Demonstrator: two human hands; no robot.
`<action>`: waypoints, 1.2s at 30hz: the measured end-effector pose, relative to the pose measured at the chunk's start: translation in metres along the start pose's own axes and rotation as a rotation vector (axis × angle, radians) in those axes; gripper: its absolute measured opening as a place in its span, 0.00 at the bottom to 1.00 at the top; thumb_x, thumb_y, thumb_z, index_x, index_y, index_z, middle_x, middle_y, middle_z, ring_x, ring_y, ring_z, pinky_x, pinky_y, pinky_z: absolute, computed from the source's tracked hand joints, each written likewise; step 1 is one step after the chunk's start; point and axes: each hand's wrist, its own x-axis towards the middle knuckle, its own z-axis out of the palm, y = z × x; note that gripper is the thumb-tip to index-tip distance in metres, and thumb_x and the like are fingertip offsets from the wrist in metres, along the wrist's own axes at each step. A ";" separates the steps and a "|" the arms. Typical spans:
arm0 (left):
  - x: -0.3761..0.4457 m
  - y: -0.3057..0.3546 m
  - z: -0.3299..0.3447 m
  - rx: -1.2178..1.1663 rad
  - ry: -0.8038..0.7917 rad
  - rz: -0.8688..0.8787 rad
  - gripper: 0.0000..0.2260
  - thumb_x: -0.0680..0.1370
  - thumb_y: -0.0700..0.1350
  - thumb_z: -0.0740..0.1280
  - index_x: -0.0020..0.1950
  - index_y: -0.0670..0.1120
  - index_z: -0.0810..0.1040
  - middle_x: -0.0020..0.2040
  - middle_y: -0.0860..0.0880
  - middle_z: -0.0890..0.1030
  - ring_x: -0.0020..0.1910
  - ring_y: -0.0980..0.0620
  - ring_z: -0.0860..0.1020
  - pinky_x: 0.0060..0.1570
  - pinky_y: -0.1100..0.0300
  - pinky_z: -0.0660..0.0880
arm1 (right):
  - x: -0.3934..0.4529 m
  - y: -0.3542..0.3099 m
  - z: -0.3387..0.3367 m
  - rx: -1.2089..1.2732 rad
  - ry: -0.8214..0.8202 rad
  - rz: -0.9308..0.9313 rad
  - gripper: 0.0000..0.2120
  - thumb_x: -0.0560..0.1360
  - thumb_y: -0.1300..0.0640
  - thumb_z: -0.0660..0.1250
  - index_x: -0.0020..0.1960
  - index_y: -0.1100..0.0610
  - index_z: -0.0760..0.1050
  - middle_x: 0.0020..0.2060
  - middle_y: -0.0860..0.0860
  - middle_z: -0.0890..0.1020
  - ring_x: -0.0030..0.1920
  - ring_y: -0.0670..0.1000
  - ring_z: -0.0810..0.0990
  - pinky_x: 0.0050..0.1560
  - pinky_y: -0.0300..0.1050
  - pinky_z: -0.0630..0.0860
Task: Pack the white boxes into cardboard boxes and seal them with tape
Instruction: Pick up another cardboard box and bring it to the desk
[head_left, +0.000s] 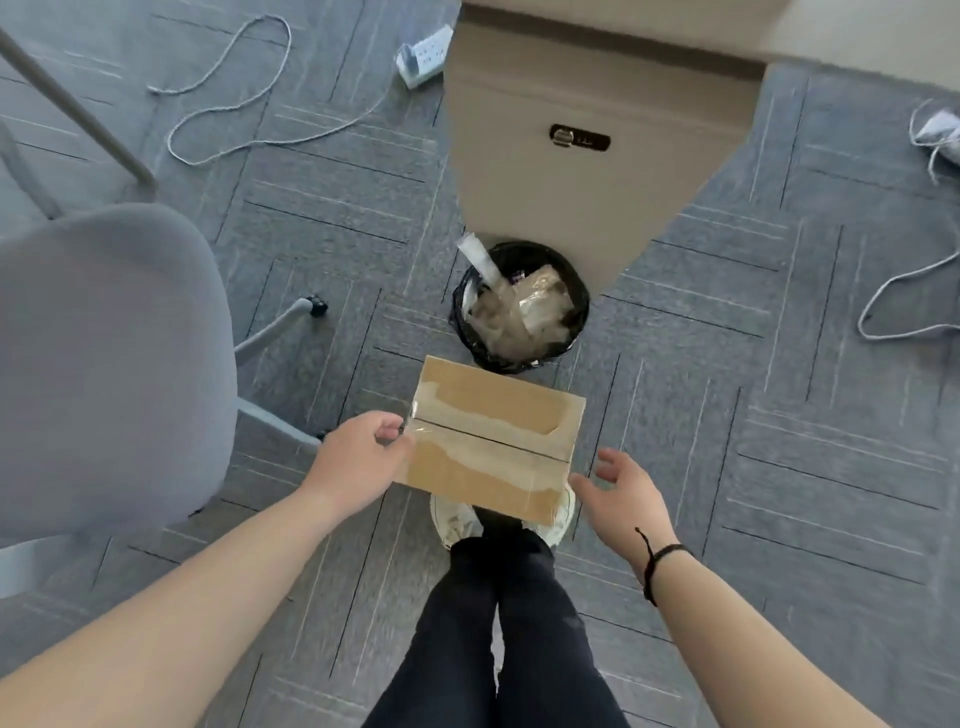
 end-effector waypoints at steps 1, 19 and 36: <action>0.019 -0.005 0.008 -0.014 0.001 -0.020 0.17 0.81 0.51 0.65 0.69 0.48 0.76 0.64 0.51 0.79 0.60 0.53 0.76 0.60 0.57 0.70 | 0.017 0.002 0.008 -0.011 0.003 0.010 0.29 0.80 0.48 0.67 0.77 0.53 0.65 0.70 0.52 0.75 0.67 0.56 0.76 0.66 0.53 0.74; 0.218 -0.107 0.129 -0.036 0.038 -0.175 0.21 0.80 0.55 0.67 0.69 0.47 0.76 0.66 0.49 0.79 0.64 0.46 0.77 0.63 0.48 0.73 | 0.222 0.074 0.115 -0.035 0.041 0.271 0.32 0.78 0.45 0.67 0.76 0.57 0.62 0.66 0.56 0.76 0.63 0.60 0.76 0.61 0.55 0.76; 0.236 -0.121 0.133 -0.149 0.191 -0.199 0.11 0.80 0.46 0.70 0.60 0.47 0.85 0.55 0.50 0.85 0.52 0.52 0.79 0.55 0.58 0.74 | 0.242 0.094 0.124 -0.043 0.001 0.241 0.23 0.78 0.41 0.69 0.65 0.56 0.75 0.56 0.54 0.82 0.57 0.59 0.80 0.61 0.57 0.77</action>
